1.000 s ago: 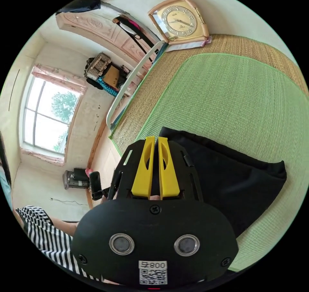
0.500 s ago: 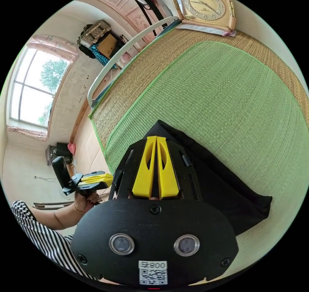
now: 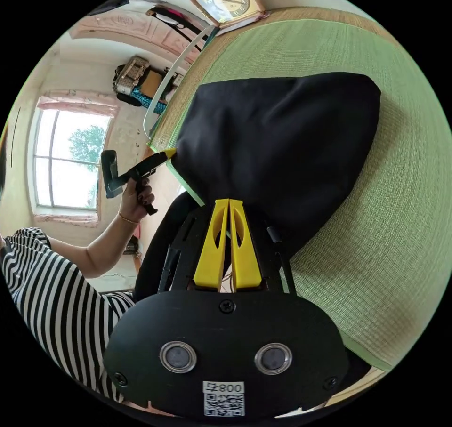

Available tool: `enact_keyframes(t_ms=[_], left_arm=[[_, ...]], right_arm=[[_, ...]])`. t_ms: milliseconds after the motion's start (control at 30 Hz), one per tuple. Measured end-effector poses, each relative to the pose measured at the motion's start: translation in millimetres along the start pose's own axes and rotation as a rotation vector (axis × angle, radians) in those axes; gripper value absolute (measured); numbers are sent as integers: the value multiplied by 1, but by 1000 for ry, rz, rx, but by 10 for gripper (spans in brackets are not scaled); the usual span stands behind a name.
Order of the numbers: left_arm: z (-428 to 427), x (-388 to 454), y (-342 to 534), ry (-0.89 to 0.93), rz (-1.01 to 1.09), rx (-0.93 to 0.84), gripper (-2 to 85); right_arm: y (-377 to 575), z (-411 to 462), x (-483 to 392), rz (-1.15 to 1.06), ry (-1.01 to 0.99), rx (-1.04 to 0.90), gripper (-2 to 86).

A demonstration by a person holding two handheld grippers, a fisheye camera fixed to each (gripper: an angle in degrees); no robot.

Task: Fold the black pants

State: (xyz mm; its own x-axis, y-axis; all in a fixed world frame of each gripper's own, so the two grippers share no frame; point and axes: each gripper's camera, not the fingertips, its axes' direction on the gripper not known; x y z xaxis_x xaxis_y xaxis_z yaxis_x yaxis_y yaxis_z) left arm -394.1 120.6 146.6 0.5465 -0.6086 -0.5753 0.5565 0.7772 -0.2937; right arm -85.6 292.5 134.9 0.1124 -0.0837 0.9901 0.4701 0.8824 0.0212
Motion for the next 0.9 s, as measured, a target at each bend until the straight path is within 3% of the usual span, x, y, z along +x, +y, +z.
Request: enact_keyframes(t_ms=[167,267,367,600,800,900], left_arm=[[4,27,-4,15,81,22,0],[25,33,-7,-42,76,-52,1],[38,31,-4,-21,20,-73,1],[46,46,2,-36,17,-84,1],[56,48,5,-45,-8,-91,1],[53,57,6,-48,18,-75,1]], right_arm=[[-22,-41,22,-18,146,136,1],[-47,-59,56,50,226,199,1],[-66,-52,97,151,247,123,1],[-46,-79,103,99,163,283,0],[-61,-78,154,257,130,235,0],[-47,-91,141,177,124,287,0]])
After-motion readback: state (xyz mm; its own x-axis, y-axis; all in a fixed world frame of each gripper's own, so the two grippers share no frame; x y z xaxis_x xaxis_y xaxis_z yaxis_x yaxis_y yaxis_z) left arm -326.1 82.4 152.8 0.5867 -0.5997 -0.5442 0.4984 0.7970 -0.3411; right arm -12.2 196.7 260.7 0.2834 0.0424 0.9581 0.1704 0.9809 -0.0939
